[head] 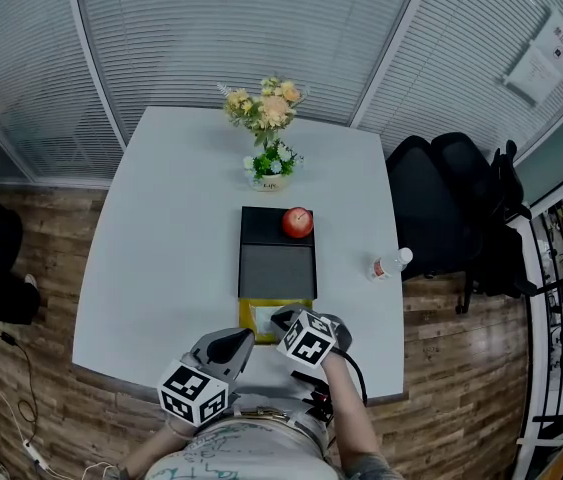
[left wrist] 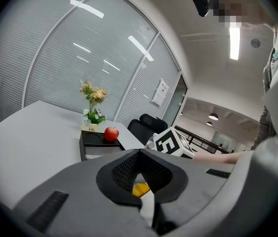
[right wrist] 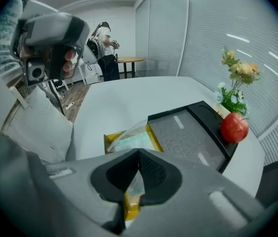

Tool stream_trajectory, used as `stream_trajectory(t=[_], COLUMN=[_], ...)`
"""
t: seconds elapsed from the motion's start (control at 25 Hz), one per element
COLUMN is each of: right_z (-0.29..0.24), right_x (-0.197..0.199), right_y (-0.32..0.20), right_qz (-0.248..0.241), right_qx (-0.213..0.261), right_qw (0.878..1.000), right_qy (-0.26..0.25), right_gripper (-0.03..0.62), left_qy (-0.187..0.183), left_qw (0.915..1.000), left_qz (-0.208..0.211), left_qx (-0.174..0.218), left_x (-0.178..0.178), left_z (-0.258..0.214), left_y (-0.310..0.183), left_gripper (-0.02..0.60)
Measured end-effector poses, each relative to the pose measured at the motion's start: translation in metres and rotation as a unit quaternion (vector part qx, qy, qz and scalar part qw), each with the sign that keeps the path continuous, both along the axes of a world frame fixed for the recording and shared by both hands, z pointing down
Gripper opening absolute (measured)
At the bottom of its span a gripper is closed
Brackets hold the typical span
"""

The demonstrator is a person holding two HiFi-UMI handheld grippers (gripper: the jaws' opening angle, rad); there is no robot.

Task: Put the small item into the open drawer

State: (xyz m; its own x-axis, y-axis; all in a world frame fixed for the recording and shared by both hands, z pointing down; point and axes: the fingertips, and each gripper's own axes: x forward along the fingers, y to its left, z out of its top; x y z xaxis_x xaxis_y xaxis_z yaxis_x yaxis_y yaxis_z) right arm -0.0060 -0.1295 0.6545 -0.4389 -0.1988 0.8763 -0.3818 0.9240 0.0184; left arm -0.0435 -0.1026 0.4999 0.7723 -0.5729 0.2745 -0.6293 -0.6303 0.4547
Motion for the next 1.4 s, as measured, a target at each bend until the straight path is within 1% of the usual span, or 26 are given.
stream_trajectory(t=[0.2, 0.48, 0.64, 0.88, 1.28, 1.4], right_z=[0.022, 0.05, 0.063, 0.076, 0.091, 0.093], right_x=[0.002, 0.003, -0.001, -0.003, -0.002, -0.003], right_y=[-0.002, -0.007, -0.009, -0.01, -0.009, -0.011], right_qz=[0.0, 0.002, 0.0, -0.001, 0.019, 0.012], right_qx=[-0.009, -0.019, -0.022, -0.028, -0.046, -0.051], right_qw=[1.0, 0.999, 0.999, 0.999, 0.998, 0.997], right_qy=[0.013, 0.032, 0.035, 0.044, 0.048, 0.059], right_gripper=[0.003, 0.003, 0.003, 0.003, 0.005, 0.005], left_qy=[-0.003, -0.003, -0.005, -0.006, -0.006, -0.009], left_qw=[1.0, 1.0, 1.0, 1.0, 0.9999, 0.9999], left_qz=[0.004, -0.004, -0.001, -0.001, -0.001, -0.004], left_qx=[0.003, -0.003, -0.004, -0.007, -0.012, -0.012], left_x=[0.001, -0.004, -0.002, -0.001, -0.001, -0.002], left_z=[-0.001, 0.001, 0.002, 0.004, 0.006, 0.008], left_y=[-0.001, -0.004, -0.004, -0.004, -0.005, -0.007], left_gripper=[-0.003, -0.003, -0.003, -0.003, -0.003, -0.003])
